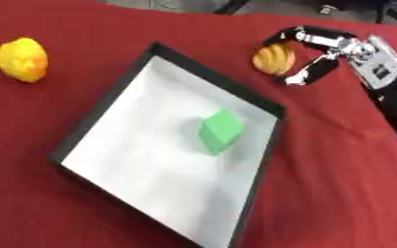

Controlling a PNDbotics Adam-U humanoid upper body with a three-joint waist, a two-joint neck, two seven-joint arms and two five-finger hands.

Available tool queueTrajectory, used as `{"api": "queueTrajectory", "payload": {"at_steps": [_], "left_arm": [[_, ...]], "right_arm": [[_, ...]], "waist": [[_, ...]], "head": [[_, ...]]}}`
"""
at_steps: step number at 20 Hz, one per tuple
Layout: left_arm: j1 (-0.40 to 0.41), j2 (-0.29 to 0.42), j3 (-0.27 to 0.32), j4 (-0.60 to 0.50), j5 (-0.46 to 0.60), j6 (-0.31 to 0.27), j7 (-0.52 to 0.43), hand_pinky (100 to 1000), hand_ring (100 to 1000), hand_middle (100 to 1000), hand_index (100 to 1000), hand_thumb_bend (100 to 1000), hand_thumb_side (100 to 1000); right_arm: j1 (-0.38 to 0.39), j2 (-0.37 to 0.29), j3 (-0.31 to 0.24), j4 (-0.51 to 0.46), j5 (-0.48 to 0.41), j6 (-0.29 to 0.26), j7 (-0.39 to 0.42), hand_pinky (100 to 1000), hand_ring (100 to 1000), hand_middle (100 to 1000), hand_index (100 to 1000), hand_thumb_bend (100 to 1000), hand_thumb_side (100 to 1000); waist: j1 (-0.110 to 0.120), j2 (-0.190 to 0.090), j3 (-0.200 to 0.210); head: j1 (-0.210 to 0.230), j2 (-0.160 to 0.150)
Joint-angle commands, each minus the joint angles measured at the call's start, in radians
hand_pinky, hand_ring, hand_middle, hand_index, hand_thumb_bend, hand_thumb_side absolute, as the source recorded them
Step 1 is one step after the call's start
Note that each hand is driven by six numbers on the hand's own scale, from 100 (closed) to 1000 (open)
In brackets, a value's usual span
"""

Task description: Pick up objects on the table and place them in the box.

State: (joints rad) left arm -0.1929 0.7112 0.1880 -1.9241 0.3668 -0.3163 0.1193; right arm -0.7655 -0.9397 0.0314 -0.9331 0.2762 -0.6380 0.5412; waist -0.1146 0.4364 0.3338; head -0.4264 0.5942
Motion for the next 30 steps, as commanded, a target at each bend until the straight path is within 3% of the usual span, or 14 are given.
{"api": "queueTrajectory", "payload": {"at_steps": [1, 7, 14, 22, 30], "left_arm": [[0.001, 0.017, 0.011, -0.009, -0.009, 0.001, -0.001, 898, 639, 750, 838, 100, 771], [0.007, 0.018, 0.01, -0.005, -0.013, 0.002, -0.006, 900, 640, 750, 838, 100, 772], [0.016, 0.021, 0.011, -0.002, -0.017, 0.003, -0.009, 900, 639, 749, 838, 100, 772], [0.022, 0.026, 0.01, -0.001, -0.013, 0.004, -0.011, 900, 639, 747, 837, 100, 768], [0.029, 0.037, 0.01, 0.001, -0.006, 0.004, -0.013, 900, 640, 745, 837, 100, 763]], "right_arm": [[-0.009, -0.04, -0.006, 0.006, 0.01, -0.035, 0.034, 923, 902, 763, 861, 262, 262], [-0.013, -0.041, -0.001, 0.0, -0.018, -0.006, 0.022, 911, 877, 722, 826, 100, 230], [-0.016, -0.05, 0.001, -0.019, -0.049, 0.005, 0.01, 896, 848, 649, 766, 100, 212], [-0.02, -0.065, -0.007, -0.063, -0.051, -0.008, -0.124, 851, 759, 503, 640, 160, 192], [-0.028, -0.076, 0.03, -0.161, -0.085, 0.008, -0.181, 831, 716, 475, 605, 154, 174]], "waist": [[-0.007, -0.006, -0.001], [-0.009, -0.011, -0.004], [-0.01, -0.02, -0.012], [-0.011, -0.036, -0.02], [-0.01, -0.061, -0.037]], "head": [[-0.005, -0.01], [0.0, 0.0], [0.003, 0.014], [0.0, 0.025], [-0.005, 0.044]]}}
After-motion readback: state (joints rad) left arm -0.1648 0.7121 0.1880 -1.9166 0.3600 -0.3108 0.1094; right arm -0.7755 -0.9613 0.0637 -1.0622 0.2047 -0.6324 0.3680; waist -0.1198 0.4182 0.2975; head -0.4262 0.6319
